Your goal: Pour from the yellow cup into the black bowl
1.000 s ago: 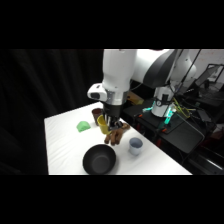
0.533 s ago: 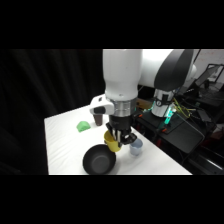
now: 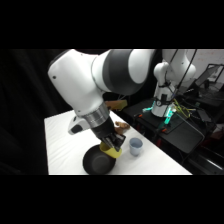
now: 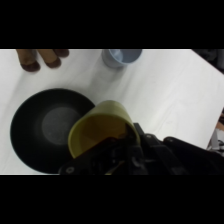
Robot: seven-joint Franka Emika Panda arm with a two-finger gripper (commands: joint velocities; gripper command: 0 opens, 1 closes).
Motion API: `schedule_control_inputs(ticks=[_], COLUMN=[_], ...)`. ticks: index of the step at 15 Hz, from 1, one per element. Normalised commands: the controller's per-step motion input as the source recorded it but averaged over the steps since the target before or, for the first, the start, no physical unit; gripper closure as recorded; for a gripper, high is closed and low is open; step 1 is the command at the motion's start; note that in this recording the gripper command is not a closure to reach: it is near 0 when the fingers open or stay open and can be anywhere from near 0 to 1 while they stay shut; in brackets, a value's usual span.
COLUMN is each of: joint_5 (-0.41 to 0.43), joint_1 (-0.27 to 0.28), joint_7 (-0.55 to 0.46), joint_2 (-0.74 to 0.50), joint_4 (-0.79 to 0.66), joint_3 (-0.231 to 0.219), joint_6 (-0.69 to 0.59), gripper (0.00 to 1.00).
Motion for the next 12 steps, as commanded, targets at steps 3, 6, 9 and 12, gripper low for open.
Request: schedule_control_inputs(ticks=[3, 6, 9, 12], joint_5=[0.173, 0.154, 0.167, 0.218], joint_1=[-0.156, -0.114, -0.091, -0.098], joint_7=[-0.34, -0.17, 0.0, 0.12], joint_2=[0.52, 0.53, 0.6, 0.56], joint_4=[0.8, 0.8, 0.85, 0.83], joint_3=[0.118, 0.105, 0.088, 0.105], joint_6=[-0.87, -0.91, -0.91, -0.9], gripper=[0.14, 0.14, 0.14, 0.14])
